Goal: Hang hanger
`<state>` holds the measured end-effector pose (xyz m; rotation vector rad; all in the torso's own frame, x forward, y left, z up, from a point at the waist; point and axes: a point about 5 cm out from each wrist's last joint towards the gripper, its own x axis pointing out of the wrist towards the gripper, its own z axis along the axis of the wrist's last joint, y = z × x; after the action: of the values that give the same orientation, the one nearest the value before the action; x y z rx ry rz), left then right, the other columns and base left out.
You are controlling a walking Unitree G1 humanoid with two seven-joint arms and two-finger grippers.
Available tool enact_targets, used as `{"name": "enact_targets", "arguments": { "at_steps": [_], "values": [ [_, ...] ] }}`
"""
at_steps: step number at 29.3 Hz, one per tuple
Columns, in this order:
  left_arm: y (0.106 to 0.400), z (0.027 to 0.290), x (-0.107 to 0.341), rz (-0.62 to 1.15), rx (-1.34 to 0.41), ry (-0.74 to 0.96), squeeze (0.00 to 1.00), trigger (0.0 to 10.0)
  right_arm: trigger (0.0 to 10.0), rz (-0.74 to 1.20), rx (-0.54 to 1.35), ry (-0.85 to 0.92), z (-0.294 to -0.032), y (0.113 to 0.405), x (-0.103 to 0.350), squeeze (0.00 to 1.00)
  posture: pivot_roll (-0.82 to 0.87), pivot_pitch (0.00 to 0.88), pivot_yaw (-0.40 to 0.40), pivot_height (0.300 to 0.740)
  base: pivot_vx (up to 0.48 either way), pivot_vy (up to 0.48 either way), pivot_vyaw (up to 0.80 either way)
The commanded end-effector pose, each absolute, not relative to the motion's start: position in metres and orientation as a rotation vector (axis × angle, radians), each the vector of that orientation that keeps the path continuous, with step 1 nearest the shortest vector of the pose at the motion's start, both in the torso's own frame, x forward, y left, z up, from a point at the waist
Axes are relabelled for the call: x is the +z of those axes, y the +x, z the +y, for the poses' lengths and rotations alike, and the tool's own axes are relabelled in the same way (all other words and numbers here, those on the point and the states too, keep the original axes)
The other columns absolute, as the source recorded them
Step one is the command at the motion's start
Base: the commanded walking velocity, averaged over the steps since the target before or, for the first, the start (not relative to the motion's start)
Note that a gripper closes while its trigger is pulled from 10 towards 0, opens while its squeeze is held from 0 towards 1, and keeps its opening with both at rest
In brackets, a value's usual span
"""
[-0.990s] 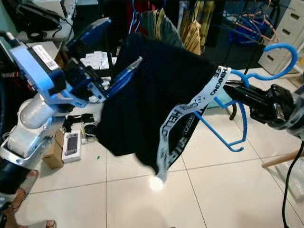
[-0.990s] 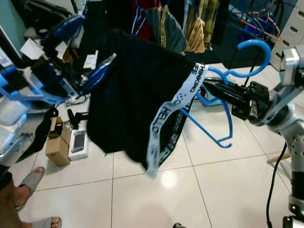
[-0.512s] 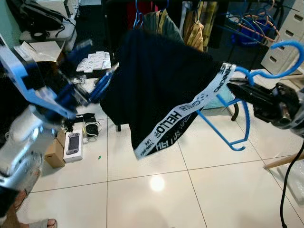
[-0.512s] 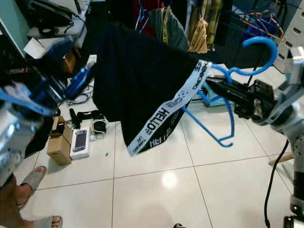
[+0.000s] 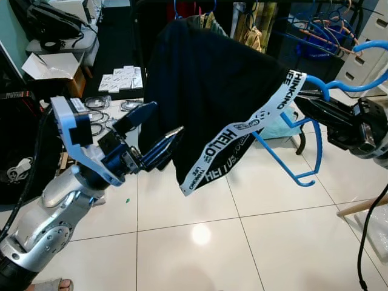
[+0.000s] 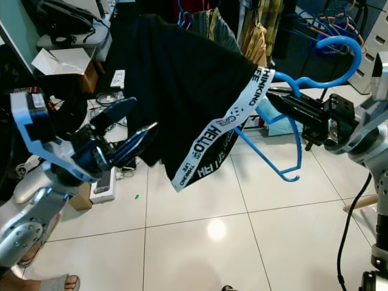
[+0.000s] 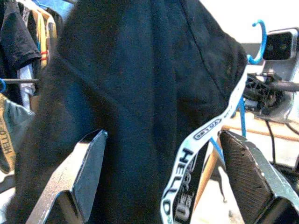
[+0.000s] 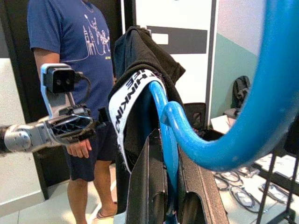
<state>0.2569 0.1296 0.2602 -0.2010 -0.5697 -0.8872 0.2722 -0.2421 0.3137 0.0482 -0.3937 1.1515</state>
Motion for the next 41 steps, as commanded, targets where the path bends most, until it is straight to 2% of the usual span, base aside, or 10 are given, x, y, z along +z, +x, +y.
{"name": "enact_targets", "arguments": {
  "at_steps": [1, 2, 6, 7, 16, 22, 27, 31, 38, 41],
  "values": [
    [0.257, 0.122, 0.255, -0.536, -0.885, -0.18, 0.0, 10.0, 10.0, -0.428, 1.176, 0.037, -0.239, 0.267, 0.321, 0.0, 0.0, 0.146, 0.016, 0.74, 0.0, 0.0, 0.0],
    [0.261, 0.117, 0.251, -0.537, -0.833, -0.177, 0.0, 0.8, 10.0, -0.431, 1.185, 0.039, -0.236, 0.267, 0.321, 0.0, -0.01, 0.143, 0.015, 0.74, 0.0, 0.0, 0.0],
    [0.263, 0.117, 0.251, -0.538, -0.806, -0.181, 0.0, 0.8, 10.0, -0.432, 1.187, 0.041, -0.235, 0.267, 0.321, 0.0, -0.01, 0.143, 0.015, 0.74, 0.0, 0.0, 0.0],
    [0.263, 0.114, 0.25, -0.535, -0.79, -0.183, 0.0, 0.0, 10.0, -0.428, 1.195, 0.043, -0.233, 0.267, 0.32, 0.0, -0.01, 0.142, 0.014, 0.74, 0.0, 0.0, 0.0],
    [0.261, 0.111, 0.247, -0.536, -0.754, -0.16, 0.0, 0.0, 10.0, -0.425, 1.204, 0.049, -0.231, 0.266, 0.319, 0.0, -0.01, 0.14, 0.013, 0.74, 0.0, 0.0, 0.0],
    [0.265, 0.126, 0.256, -0.568, -0.688, -0.132, 0.0, 0.0, 10.0, -0.393, 1.166, 0.043, -0.235, 0.269, 0.312, 0.0, -0.01, 0.14, 0.009, 0.74, 0.0, 0.0, 0.0],
    [0.27, 0.146, 0.279, -0.642, -0.627, -0.128, 0.0, 0.0, 10.0, -0.33, 1.079, 0.048, -0.247, 0.273, 0.297, 0.0, 0.0, 0.14, 0.004, 0.74, 0.0, 0.0, 0.0],
    [0.266, 0.158, 0.311, -0.737, -0.668, -0.117, 0.0, 0.0, 10.0, -0.305, 0.955, 0.069, -0.261, 0.278, 0.283, 0.0, 0.0, 0.137, 0.006, 0.74, 0.0, 0.0, 0.0],
    [0.262, 0.16, 0.327, -0.789, -0.714, -0.133, 0.0, 0.0, 10.0, -0.301, 0.88, 0.082, -0.267, 0.282, 0.277, 0.0, 0.0, 0.135, 0.008, 0.74, 0.0, 0.0, 0.0],
    [0.256, 0.162, 0.345, -0.853, -0.747, -0.165, 0.0, 0.0, 10.0, -0.307, 0.752, 0.104, -0.279, 0.293, 0.269, 0.0, 0.01, 0.129, 0.008, 0.74, 0.0, 0.0, 0.0]
  ]
}}
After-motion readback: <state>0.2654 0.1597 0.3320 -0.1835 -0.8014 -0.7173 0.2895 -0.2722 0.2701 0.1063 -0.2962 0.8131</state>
